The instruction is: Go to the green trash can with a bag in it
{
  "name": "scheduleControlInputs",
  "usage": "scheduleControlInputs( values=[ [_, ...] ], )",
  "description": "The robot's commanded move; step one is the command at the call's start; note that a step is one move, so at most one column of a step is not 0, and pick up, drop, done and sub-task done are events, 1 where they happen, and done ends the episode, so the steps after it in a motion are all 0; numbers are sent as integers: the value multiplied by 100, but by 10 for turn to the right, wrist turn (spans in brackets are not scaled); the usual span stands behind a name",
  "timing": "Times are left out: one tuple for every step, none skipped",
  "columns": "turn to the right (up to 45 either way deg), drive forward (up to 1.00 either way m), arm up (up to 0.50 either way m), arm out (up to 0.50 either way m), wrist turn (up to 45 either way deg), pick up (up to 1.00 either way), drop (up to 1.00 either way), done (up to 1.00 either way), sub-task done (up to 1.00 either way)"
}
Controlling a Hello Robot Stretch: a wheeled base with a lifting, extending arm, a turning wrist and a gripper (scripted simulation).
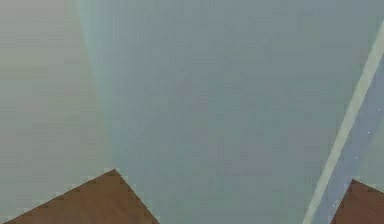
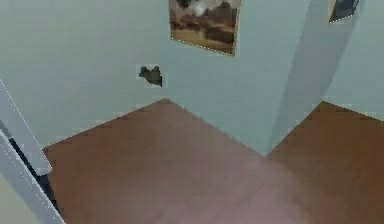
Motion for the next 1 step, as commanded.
scheduleControlInputs(
  values=[
    [-450,0,0,0,0,0,0,0,0]
  ],
)
